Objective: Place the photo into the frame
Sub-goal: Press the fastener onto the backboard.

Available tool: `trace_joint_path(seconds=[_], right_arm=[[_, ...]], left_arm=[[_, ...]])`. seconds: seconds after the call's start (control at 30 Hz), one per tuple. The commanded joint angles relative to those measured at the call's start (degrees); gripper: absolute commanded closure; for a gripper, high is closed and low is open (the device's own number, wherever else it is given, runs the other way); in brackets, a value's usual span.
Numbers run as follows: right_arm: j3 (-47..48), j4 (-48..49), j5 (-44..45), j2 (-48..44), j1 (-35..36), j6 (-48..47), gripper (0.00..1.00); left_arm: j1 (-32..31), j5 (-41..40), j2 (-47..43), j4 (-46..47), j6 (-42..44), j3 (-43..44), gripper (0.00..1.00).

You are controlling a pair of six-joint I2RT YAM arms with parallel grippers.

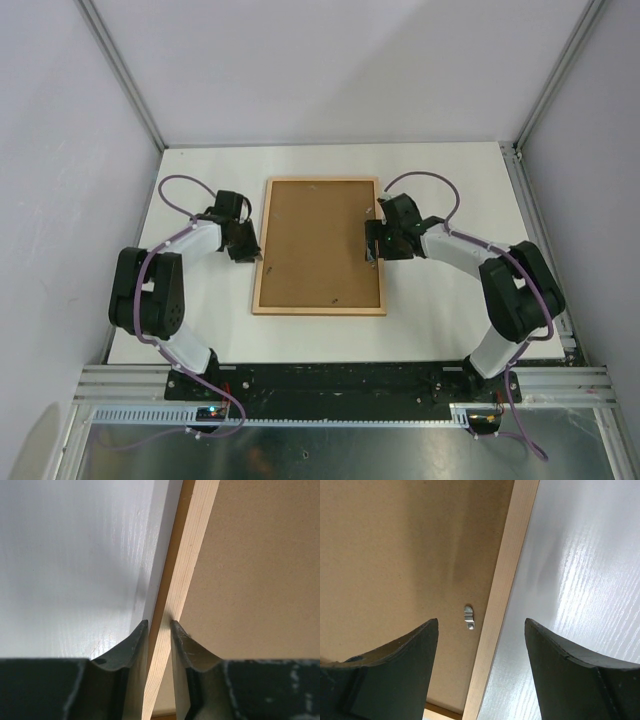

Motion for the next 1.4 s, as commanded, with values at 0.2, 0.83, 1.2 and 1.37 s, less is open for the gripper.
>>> trace_joint_path(seconds=[0.2, 0.83, 1.2, 1.37], right_arm=[[-0.79, 1.27, 4.3, 1.07, 0.61, -2.29, 0.26], [-1.23, 1.21, 7.29, 3.49, 3.46, -2.24, 0.38], [-1.18, 1.05, 8.69, 3.81, 3.4, -0.48, 0.64], [-1.22, 0.79, 9.28, 4.01, 3.31, 0.97, 0.82]], left_arm=[[-0.36, -2.48, 1.43, 0.04, 1.77, -0.29, 0.72], [-0.35, -1.82, 1.93, 0.1, 1.6, -0.43, 0.74], [-0.35, -1.62, 1.84, 0.07, 1.59, -0.74, 0.75], [-0.35, -1.64, 1.84, 0.04, 1.59, -0.88, 0.75]])
